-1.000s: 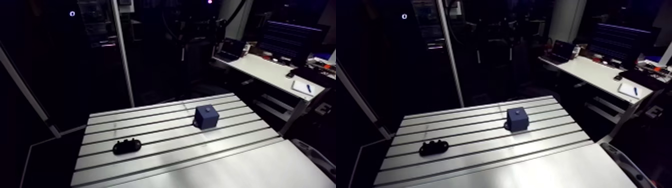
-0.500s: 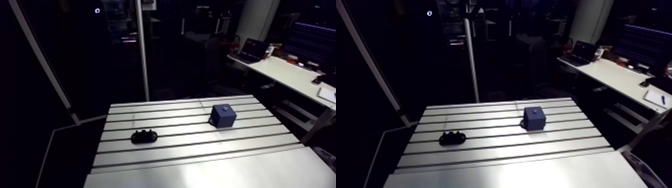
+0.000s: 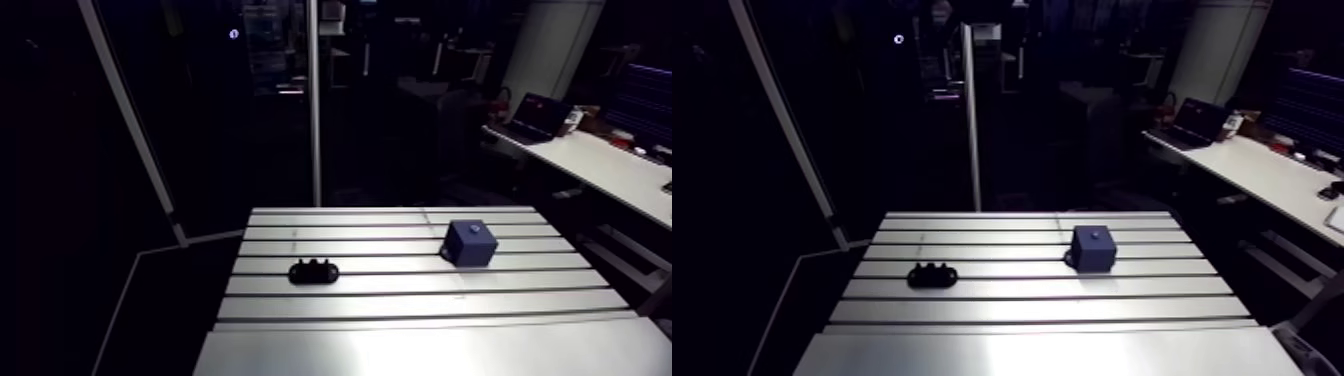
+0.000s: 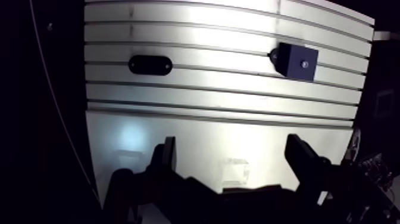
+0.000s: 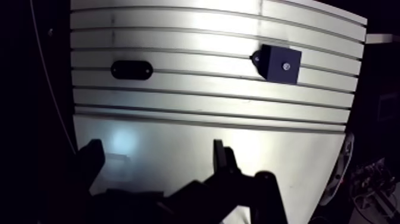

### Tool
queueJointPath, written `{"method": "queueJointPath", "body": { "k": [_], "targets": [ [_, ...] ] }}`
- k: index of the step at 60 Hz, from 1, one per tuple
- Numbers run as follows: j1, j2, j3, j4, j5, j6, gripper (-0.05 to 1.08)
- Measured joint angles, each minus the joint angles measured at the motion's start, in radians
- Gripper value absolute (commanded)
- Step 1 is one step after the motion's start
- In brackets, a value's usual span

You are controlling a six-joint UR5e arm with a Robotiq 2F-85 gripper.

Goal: Pick up the M10 bolt and insert it into the hole until fully seated.

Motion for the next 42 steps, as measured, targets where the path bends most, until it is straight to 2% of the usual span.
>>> {"method": "queueJointPath", "body": {
  "k": [17, 42],
  "targets": [
    [0.003, -0.033, 0.060, -0.029, -0.003, 0.002, 0.01],
    [0.003, -0.035, 0.071, -0.041, -0.003, -0.001, 0.01]
  ]
}}
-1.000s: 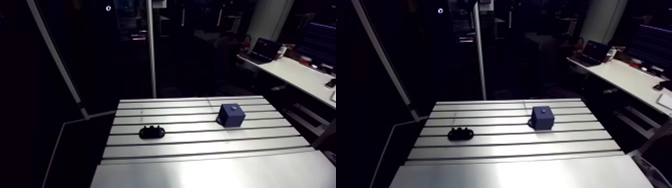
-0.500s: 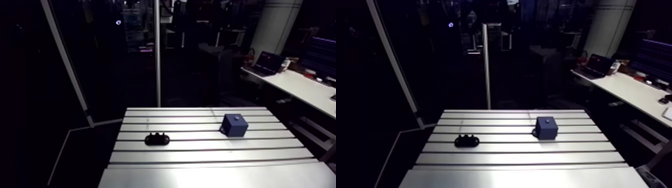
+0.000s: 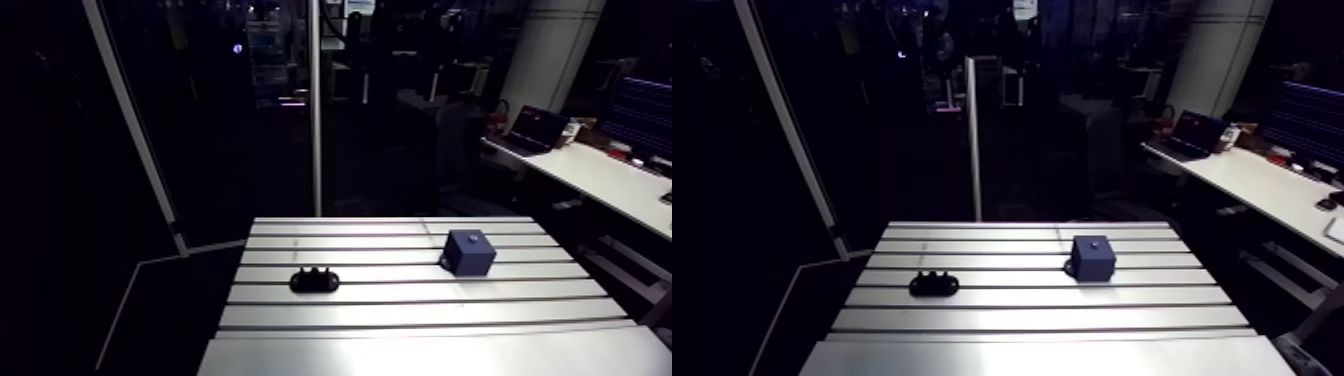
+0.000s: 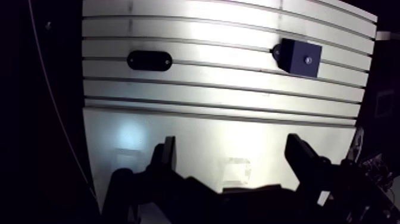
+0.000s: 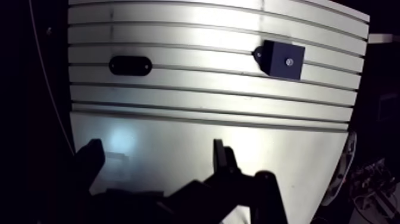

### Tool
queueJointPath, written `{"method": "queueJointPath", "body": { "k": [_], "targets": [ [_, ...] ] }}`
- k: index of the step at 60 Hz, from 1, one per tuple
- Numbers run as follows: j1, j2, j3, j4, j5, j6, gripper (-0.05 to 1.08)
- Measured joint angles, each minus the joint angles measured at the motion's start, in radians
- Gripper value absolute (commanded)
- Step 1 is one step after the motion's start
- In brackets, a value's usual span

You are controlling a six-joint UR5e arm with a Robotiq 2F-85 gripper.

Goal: Pick up the M10 bolt and insert it into the hole until fully seated.

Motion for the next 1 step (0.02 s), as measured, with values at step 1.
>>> {"method": "queueJointPath", "body": {
  "k": [1],
  "targets": [
    [0.000, 0.000, 0.000, 0.000, 0.000, 0.000, 0.01]
  ]
}}
